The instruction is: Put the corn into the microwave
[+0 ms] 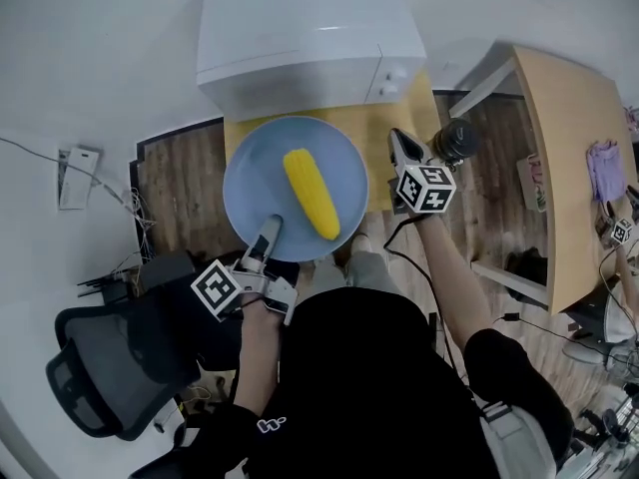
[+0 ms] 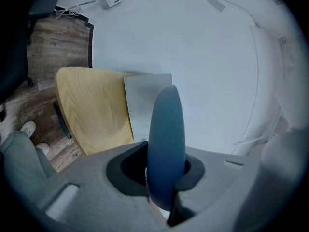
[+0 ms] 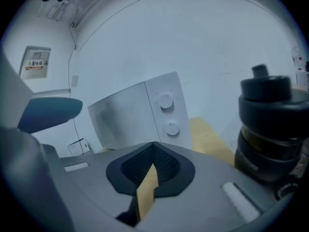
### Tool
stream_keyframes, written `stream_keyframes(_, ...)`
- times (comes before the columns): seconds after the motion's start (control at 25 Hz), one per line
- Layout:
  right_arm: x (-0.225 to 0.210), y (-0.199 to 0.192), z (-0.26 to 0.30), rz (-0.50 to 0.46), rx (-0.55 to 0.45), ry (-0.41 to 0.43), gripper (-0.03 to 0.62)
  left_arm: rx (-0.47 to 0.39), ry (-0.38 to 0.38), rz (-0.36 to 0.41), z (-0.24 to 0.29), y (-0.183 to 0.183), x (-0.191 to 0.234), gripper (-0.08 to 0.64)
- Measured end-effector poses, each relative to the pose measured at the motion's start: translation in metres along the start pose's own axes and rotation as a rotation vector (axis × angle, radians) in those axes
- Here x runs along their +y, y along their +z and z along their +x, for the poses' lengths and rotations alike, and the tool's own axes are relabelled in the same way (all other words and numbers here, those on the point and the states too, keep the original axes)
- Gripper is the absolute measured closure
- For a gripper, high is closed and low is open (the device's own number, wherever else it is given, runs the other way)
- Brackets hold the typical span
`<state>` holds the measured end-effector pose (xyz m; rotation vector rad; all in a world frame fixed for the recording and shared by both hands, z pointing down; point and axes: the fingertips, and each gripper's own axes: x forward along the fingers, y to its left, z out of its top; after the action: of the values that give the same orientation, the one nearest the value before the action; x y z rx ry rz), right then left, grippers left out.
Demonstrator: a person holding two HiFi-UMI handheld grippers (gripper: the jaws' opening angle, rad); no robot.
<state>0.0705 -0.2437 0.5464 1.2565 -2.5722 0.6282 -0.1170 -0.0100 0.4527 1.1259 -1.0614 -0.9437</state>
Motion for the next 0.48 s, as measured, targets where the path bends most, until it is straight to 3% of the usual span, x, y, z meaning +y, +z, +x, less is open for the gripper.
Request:
stream_keyframes(0.32,-0.029,-0.027,0.085,-0.185,0.173,-0.108,0.586,0.000,0.024,0.001,0.005,0.001,-0.008,0.489)
stream_keyframes(0.48,-0.050,-0.037,0.102,-0.195,0.214,-0.136,0.586,-0.011,0.034,0.001,0.005,0.006,-0.012,0.489)
